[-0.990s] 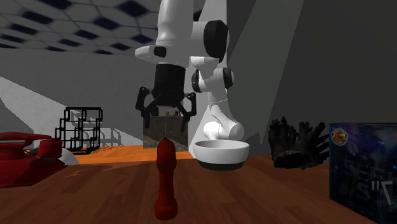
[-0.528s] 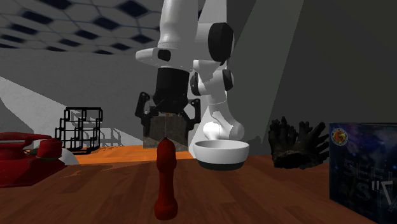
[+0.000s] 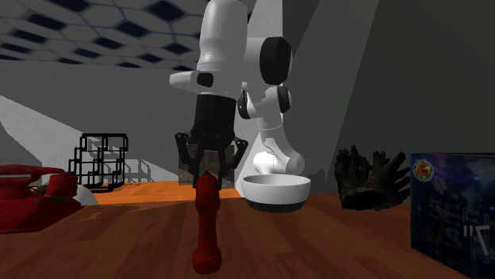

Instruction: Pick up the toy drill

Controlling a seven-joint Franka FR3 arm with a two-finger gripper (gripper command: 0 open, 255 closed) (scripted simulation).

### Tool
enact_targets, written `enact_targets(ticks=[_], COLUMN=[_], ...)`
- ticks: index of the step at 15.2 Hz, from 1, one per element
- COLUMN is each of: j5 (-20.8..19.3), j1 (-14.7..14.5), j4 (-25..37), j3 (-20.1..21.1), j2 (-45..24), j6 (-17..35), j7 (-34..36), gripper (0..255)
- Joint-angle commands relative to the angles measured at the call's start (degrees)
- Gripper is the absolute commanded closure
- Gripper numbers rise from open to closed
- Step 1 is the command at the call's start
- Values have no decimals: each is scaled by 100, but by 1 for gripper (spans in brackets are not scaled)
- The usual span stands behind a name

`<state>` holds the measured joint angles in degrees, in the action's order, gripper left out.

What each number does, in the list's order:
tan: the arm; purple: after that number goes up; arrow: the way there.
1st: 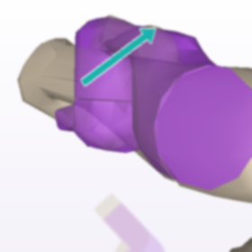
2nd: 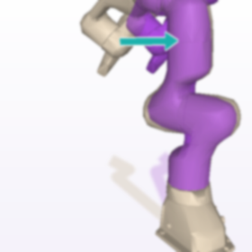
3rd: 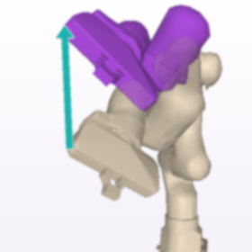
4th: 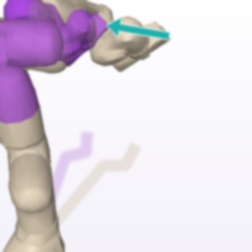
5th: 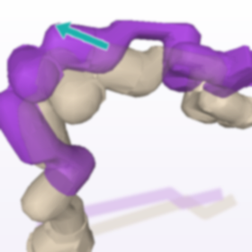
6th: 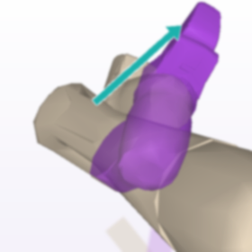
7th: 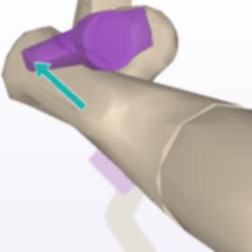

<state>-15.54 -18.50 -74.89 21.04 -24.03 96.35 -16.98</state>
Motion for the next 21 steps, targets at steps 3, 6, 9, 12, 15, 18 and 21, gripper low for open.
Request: enact_targets(ticks=[3, 6, 9, 12, 15, 18, 21], j5=[0, 6, 1, -12, -35, -70, -119], j1=[-3, 13, -23, -68, -123, -192, -280], j4=[-2, -40, 242, 555, 905, 1304, 1767], j3=[1, -1, 2, 2, 0, -5, -16], j2=[-7, 14, -20, -72, -147, -250, -391], j6=[2, 22, -224, -482, -755, -1048, -1367], j7=[3, -7, -40, -72, -105, -141, -181], gripper=[255, 255, 255, 255, 255, 255, 255])
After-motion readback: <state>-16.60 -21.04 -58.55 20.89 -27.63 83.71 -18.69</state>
